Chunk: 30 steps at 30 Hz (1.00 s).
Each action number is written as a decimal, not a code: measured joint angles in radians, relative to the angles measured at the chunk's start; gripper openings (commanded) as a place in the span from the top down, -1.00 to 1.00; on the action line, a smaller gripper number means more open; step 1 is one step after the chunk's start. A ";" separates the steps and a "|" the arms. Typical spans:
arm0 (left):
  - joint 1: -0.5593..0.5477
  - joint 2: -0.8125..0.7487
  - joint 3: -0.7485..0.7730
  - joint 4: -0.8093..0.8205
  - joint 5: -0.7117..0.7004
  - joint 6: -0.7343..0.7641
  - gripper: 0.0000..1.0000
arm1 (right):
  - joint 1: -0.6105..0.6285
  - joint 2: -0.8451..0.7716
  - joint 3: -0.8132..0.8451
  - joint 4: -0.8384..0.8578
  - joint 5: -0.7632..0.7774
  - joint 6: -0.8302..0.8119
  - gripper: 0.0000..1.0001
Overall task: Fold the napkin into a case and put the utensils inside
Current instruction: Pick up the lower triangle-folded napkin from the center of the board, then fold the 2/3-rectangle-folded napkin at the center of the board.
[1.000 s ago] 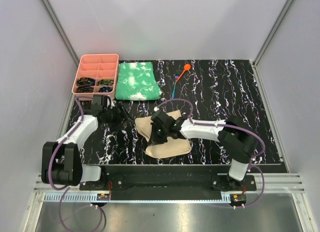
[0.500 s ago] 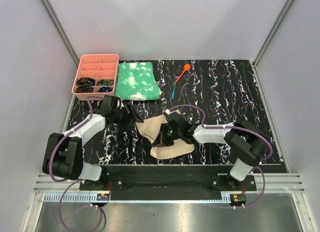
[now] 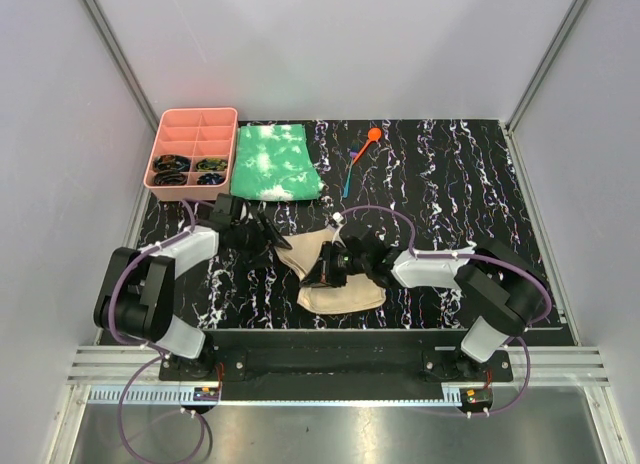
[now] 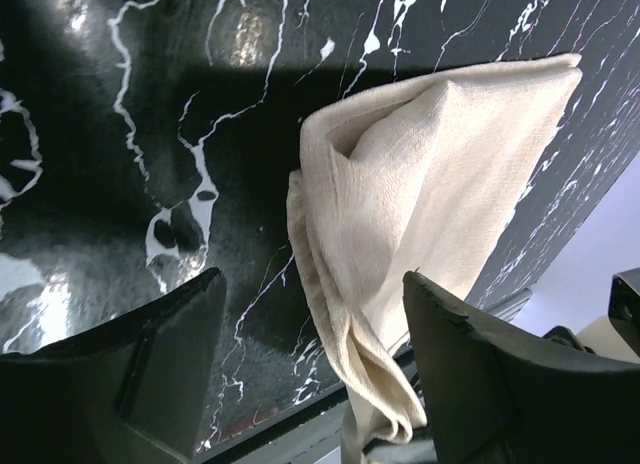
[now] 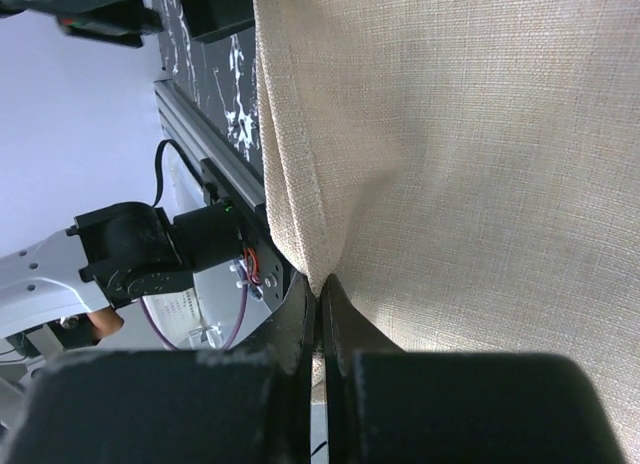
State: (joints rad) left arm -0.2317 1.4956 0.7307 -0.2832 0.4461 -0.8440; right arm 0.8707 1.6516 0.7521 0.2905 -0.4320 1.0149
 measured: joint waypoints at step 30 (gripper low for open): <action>-0.098 0.109 0.257 -0.227 -0.178 0.141 1.00 | -0.010 0.034 -0.082 0.141 -0.118 -0.027 1.00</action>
State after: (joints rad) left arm -0.3294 1.6051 0.9882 -0.5102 0.2680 -0.7029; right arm 0.8608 1.6859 0.6704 0.4316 -0.5499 0.9878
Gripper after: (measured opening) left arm 0.068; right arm 0.014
